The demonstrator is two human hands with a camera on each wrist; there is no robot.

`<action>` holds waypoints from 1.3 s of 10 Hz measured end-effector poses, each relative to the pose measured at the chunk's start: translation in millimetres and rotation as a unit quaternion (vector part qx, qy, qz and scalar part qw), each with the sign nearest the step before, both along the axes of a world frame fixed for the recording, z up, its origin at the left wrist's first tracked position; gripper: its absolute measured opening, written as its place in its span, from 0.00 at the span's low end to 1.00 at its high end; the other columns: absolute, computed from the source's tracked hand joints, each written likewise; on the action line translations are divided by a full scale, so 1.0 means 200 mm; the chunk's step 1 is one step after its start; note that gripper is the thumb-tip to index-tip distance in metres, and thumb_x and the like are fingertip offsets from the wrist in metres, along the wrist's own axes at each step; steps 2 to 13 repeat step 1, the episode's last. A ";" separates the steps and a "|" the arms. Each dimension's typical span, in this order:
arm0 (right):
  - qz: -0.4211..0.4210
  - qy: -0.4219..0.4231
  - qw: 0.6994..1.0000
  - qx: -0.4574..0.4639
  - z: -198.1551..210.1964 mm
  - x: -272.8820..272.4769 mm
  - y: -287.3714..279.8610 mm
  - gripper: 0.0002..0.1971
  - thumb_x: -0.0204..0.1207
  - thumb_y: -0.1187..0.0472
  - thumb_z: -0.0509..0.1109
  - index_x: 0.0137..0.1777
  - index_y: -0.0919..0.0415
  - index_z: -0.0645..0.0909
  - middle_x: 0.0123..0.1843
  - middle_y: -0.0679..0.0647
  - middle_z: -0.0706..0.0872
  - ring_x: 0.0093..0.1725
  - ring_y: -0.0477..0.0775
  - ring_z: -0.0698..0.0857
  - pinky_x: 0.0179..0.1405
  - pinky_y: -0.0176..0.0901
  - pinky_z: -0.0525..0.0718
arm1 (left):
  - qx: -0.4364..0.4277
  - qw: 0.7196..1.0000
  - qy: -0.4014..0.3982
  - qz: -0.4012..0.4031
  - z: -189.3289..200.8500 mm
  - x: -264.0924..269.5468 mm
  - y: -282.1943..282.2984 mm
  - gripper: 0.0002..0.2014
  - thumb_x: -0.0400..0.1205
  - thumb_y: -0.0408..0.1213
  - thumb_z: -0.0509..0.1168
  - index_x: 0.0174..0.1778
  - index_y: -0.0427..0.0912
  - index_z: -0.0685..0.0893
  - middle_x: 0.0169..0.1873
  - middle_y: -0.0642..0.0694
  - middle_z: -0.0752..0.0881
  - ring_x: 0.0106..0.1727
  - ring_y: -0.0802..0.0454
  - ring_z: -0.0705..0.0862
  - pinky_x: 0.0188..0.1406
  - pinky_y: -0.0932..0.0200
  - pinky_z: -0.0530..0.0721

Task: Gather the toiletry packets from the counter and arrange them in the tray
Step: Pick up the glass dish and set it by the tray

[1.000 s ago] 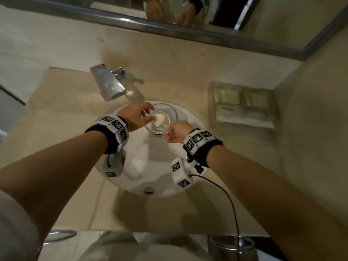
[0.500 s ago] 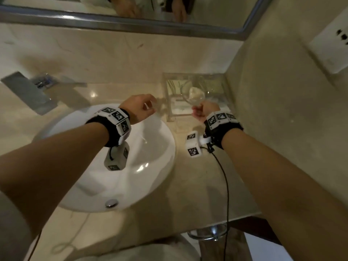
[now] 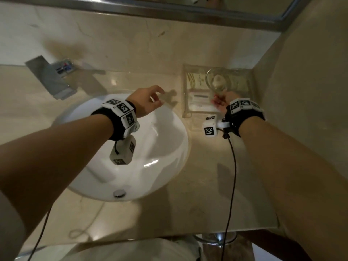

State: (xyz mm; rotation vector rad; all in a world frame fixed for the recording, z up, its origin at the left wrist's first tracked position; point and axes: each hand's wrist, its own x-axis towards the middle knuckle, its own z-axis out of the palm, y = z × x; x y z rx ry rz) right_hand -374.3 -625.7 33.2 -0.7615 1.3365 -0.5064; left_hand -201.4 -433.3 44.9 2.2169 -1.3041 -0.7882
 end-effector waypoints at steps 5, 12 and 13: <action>0.027 0.003 1.000 -0.002 -0.01 -0.01 0.02 0.14 0.84 0.63 0.52 0.36 0.59 0.71 0.27 0.52 0.80 0.30 0.49 0.79 0.31 0.39 0.84 | -0.005 1.000 -0.008 0.004 0.01 0.04 0.02 0.17 0.82 0.43 0.62 0.66 0.45 0.76 0.53 0.42 0.86 0.46 0.48 0.82 0.56 0.55 0.78; 0.027 0.003 1.000 -0.002 -0.01 -0.01 0.02 0.14 0.84 0.63 0.52 0.36 0.59 0.71 0.27 0.52 0.80 0.30 0.49 0.79 0.31 0.39 0.84 | -0.005 1.000 -0.008 0.004 0.01 0.04 0.02 0.17 0.82 0.43 0.62 0.66 0.45 0.76 0.53 0.42 0.86 0.46 0.48 0.82 0.56 0.55 0.78; 0.027 0.003 1.000 -0.002 -0.01 -0.01 0.02 0.14 0.84 0.63 0.52 0.36 0.59 0.71 0.27 0.52 0.80 0.30 0.49 0.79 0.31 0.39 0.84 | -0.005 1.000 -0.008 0.004 0.01 0.04 0.02 0.17 0.82 0.43 0.62 0.66 0.45 0.76 0.53 0.42 0.86 0.46 0.48 0.82 0.56 0.55 0.78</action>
